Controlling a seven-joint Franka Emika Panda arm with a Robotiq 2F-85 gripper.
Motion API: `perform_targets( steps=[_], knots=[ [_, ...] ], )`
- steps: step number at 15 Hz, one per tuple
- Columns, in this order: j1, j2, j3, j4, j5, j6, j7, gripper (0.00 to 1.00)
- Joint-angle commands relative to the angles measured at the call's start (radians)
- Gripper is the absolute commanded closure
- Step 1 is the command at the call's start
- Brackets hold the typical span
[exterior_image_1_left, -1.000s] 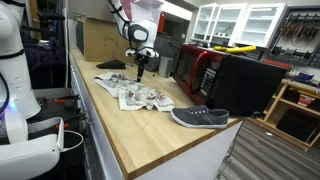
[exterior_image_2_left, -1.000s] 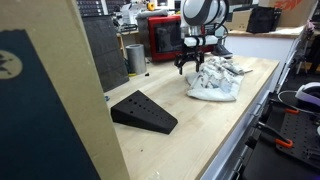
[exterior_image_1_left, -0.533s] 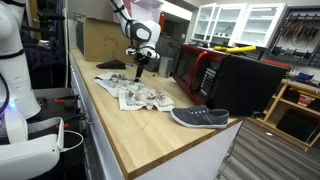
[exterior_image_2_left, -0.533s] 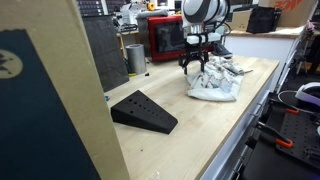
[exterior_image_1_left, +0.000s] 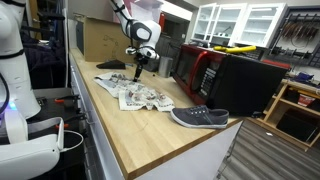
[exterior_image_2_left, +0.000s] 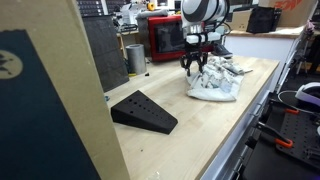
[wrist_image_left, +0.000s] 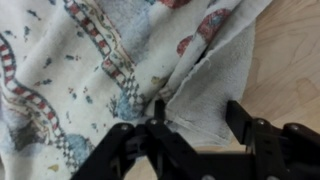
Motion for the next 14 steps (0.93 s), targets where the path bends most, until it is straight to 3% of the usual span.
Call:
perform_targets(
  steps=[1, 4, 6, 14],
  knots=[
    [-0.011, 0.001, 0.000, 0.033, 0.027, -0.040, -0.014, 0.65],
    [-0.021, -0.011, 0.000, 0.036, 0.033, -0.046, -0.035, 0.88],
    [-0.025, -0.020, 0.000, 0.034, 0.030, -0.051, -0.051, 0.99],
    [-0.016, -0.057, 0.024, 0.011, 0.055, -0.058, -0.082, 0.99]
  ],
)
